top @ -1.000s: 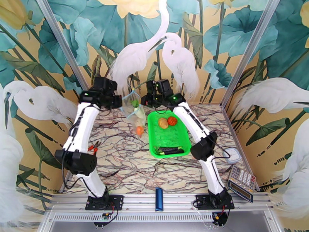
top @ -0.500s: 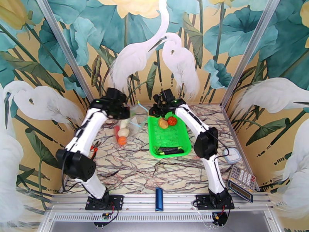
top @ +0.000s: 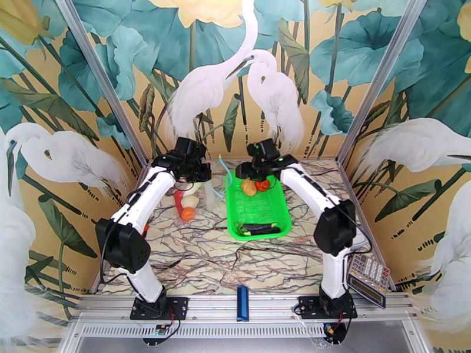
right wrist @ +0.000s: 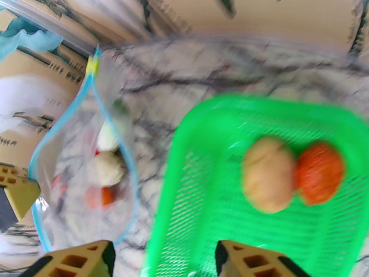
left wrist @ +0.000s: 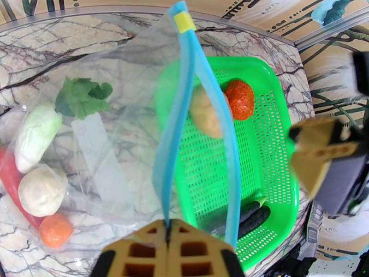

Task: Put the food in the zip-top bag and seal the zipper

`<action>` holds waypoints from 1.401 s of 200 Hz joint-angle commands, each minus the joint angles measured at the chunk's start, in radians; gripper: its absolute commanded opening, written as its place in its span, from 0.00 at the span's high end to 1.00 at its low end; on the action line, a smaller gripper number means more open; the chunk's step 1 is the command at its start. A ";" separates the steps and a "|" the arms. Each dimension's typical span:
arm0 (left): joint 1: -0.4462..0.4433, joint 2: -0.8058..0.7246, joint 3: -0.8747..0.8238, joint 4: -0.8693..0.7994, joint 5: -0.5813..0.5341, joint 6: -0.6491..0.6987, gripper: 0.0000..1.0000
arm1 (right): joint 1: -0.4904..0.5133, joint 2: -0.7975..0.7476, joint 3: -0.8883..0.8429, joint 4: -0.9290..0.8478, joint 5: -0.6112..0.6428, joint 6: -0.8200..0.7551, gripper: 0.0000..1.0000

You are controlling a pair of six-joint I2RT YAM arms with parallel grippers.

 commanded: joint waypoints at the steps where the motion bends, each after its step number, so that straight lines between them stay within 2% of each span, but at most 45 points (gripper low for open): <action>1: -0.013 -0.007 -0.018 0.034 0.024 -0.013 1.00 | -0.009 0.076 0.045 -0.095 0.153 -0.135 0.31; 29: -0.013 -0.029 -0.034 0.047 0.024 -0.017 1.00 | -0.011 0.186 0.133 -0.176 0.236 -0.217 0.27; 92: -0.013 -0.074 -0.097 0.069 0.028 -0.033 1.00 | -0.009 0.342 0.258 -0.227 0.237 -0.281 0.25; 220: -0.013 -0.056 -0.077 0.055 0.033 -0.035 1.00 | 0.018 0.441 0.320 -0.208 0.231 -0.357 0.22; 280: -0.012 -0.054 -0.066 0.036 0.023 -0.035 1.00 | 0.023 0.516 0.348 -0.225 0.221 -0.341 0.20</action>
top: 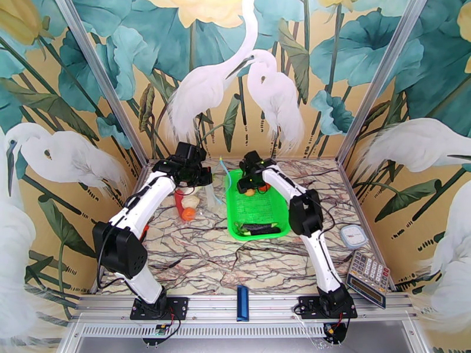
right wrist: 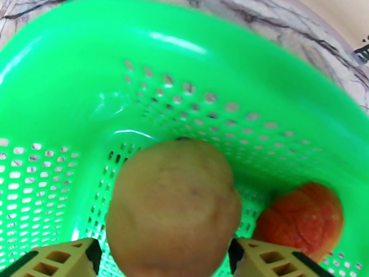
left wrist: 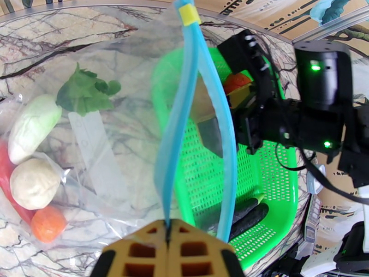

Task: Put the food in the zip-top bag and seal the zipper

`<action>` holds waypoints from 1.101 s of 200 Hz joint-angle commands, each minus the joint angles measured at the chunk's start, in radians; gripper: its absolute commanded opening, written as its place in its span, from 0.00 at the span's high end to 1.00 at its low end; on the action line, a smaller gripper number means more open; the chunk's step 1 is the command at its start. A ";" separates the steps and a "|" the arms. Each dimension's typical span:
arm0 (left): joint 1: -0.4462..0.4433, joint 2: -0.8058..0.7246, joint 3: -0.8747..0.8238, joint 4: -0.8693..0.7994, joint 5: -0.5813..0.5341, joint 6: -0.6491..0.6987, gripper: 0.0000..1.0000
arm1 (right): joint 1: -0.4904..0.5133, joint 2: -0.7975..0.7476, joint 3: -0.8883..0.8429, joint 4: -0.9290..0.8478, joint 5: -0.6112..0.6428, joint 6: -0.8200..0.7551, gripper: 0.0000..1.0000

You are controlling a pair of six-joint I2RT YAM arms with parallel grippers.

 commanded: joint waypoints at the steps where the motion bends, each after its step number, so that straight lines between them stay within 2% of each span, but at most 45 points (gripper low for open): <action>1: -0.003 -0.002 0.024 -0.011 0.016 -0.009 1.00 | 0.007 0.049 0.032 -0.023 -0.002 0.001 0.20; 43: -0.003 -0.006 0.017 -0.011 0.008 -0.014 1.00 | 0.007 0.062 0.044 -0.032 0.006 0.018 0.26; 98: -0.001 -0.003 -0.006 -0.001 0.010 -0.016 1.00 | -0.006 -0.002 0.006 0.010 0.000 0.100 0.55; 116: -0.003 0.001 -0.014 0.007 0.013 -0.018 1.00 | -0.010 -0.072 -0.052 0.047 -0.010 0.127 0.60; 178: -0.003 0.016 -0.014 0.025 0.023 -0.013 1.00 | -0.011 -0.403 -0.262 0.137 -0.002 0.178 0.61; 220: -0.003 0.021 -0.020 0.048 0.043 -0.021 1.00 | 0.010 -0.567 -0.301 0.174 -0.191 0.216 0.60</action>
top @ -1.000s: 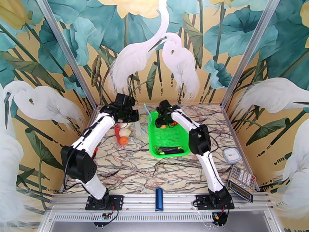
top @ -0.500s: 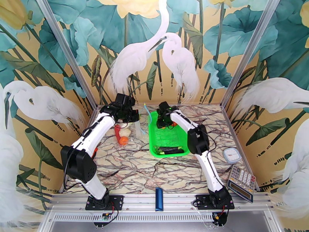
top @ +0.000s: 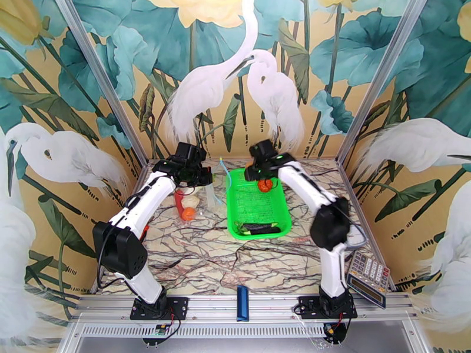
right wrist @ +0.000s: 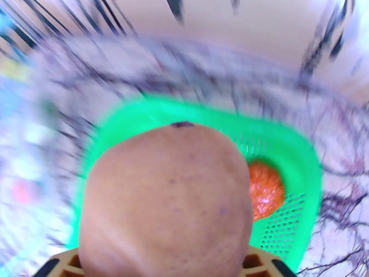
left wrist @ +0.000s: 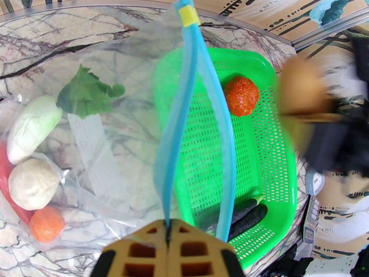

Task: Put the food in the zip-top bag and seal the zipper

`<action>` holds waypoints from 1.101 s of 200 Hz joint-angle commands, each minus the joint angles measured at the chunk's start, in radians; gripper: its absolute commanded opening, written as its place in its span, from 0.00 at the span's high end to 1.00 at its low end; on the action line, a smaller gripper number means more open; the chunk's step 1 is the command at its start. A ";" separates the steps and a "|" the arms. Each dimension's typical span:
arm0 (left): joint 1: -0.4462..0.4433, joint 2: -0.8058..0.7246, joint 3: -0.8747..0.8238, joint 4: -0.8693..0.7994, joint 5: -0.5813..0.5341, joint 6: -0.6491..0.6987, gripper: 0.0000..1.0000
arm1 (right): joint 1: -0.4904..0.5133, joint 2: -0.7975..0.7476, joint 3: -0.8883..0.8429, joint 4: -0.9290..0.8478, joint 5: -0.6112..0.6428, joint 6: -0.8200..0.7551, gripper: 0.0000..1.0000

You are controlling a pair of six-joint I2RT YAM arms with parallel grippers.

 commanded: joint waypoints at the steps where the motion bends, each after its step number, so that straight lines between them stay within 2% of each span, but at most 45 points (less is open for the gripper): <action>1: -0.003 0.022 -0.013 0.034 0.034 -0.013 1.00 | 0.021 -0.072 -0.025 0.048 -0.134 0.046 0.60; 31: -0.003 0.020 -0.017 0.051 0.057 -0.021 1.00 | 0.100 -0.082 0.005 0.046 -0.181 0.067 0.60; 66: -0.003 0.010 -0.018 0.069 0.080 -0.030 1.00 | 0.180 -0.026 0.036 0.051 -0.174 0.092 0.59; 191: -0.003 -0.082 -0.064 0.086 0.100 -0.043 1.00 | 0.216 0.190 0.199 -0.110 -0.137 0.125 0.52; 220: -0.001 -0.095 -0.063 0.081 0.096 -0.040 1.00 | 0.220 0.209 0.219 -0.144 -0.128 0.121 0.45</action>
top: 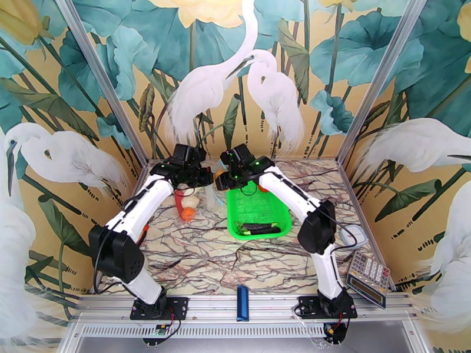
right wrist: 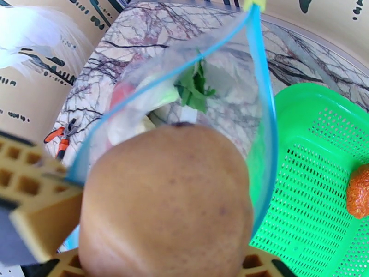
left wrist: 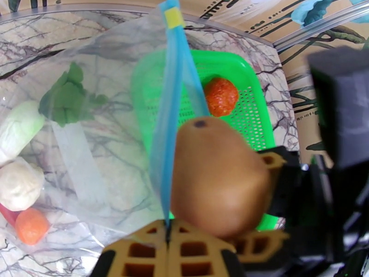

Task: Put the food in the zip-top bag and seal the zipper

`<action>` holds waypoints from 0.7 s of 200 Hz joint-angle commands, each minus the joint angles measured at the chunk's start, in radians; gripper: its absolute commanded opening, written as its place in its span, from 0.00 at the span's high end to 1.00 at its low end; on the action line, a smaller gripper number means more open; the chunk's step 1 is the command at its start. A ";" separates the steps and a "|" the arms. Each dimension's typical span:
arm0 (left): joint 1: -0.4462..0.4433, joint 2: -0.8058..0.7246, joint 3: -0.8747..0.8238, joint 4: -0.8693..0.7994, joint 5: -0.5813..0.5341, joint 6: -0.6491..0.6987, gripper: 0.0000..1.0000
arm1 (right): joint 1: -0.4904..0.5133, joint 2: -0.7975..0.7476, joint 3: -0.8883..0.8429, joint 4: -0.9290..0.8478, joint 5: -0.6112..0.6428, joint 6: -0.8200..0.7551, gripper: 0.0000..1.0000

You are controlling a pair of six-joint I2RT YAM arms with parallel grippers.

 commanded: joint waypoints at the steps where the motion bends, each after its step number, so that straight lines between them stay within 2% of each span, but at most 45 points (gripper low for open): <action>1: -0.005 -0.041 -0.006 0.017 0.022 -0.013 1.00 | 0.014 0.026 0.035 -0.048 0.018 0.006 0.45; 26: -0.005 -0.046 -0.013 0.018 0.025 -0.015 1.00 | 0.014 0.043 0.065 -0.080 0.025 -0.003 0.38; 53: -0.005 -0.051 -0.021 0.019 0.027 -0.020 1.00 | 0.017 0.061 0.109 -0.113 0.033 -0.019 0.25; 82: -0.005 -0.057 -0.026 0.018 0.025 -0.020 1.00 | 0.017 0.052 0.118 -0.109 0.032 -0.023 0.19; 104: -0.005 -0.063 -0.025 0.013 0.019 -0.018 1.00 | 0.017 0.035 0.119 -0.103 0.048 -0.025 0.19; 140: -0.004 -0.076 -0.029 0.002 0.008 -0.006 1.00 | -0.019 -0.063 0.042 -0.066 0.201 -0.036 0.19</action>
